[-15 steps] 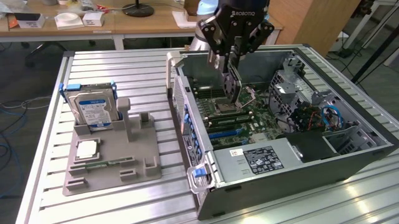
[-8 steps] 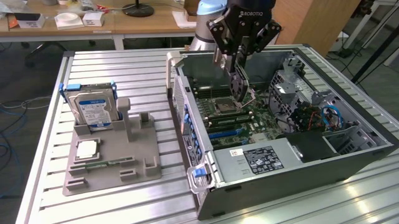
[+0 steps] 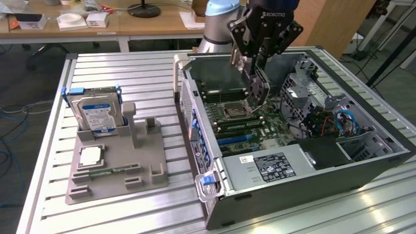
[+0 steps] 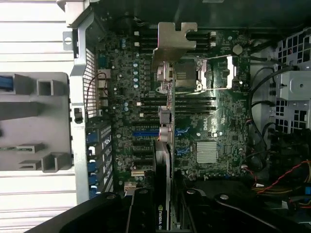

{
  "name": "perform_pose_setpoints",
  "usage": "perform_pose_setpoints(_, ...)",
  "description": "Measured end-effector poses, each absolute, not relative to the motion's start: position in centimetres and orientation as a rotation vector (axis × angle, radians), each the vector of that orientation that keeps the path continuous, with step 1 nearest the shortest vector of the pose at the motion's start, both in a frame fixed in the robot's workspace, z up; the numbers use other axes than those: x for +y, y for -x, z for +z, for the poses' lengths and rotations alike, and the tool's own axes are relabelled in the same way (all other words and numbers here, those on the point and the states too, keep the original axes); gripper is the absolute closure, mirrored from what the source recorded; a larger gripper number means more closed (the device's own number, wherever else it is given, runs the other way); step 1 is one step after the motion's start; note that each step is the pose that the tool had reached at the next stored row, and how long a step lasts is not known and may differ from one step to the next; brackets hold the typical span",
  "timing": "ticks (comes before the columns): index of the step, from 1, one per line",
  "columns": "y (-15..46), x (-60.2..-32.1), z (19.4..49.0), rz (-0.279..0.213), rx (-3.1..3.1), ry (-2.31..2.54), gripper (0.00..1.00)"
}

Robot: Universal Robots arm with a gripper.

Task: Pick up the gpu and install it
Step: 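Pick up the gpu and move the gpu toward the slot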

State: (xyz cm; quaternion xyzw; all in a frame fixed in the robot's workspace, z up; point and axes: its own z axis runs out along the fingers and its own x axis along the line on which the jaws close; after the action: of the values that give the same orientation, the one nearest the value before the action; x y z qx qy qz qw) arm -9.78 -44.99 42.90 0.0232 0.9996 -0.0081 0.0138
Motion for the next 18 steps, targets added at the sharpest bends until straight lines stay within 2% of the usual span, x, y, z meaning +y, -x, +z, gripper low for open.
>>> perform_pose_setpoints(18, 4.9, -45.0, 42.9, -0.025, 3.113, -0.067, 0.74)
